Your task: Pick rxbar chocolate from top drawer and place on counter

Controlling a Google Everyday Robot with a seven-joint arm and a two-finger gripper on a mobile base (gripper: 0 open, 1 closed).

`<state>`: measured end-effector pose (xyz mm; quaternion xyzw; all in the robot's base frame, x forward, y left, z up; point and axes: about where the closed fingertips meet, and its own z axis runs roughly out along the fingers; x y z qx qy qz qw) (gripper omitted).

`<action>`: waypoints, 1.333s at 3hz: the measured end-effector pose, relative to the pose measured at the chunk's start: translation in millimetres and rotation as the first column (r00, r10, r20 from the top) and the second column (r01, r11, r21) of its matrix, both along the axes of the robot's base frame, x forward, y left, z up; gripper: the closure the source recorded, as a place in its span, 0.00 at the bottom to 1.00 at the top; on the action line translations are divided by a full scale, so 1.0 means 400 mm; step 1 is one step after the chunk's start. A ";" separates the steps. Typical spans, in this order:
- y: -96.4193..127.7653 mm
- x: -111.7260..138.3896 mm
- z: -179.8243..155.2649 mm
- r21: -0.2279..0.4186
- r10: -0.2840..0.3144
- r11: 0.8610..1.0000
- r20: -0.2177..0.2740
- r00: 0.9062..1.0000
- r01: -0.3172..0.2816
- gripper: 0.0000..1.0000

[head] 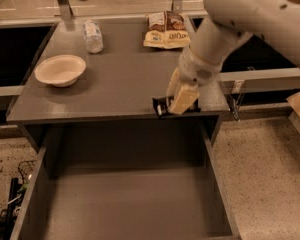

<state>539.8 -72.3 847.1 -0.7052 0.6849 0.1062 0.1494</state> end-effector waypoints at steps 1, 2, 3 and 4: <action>0.058 0.088 0.140 -0.010 0.057 0.998 0.081 0.995 -0.056 1.00; 0.058 0.089 0.138 -0.009 0.058 0.998 0.081 0.995 -0.057 1.00; 0.058 0.108 0.102 0.013 0.056 0.998 0.079 0.995 -0.057 1.00; 0.066 0.139 0.068 0.027 0.068 0.997 0.075 0.995 -0.070 1.00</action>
Offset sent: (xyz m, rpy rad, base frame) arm 0.0274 0.0162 0.0378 -0.0196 -0.0482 0.0490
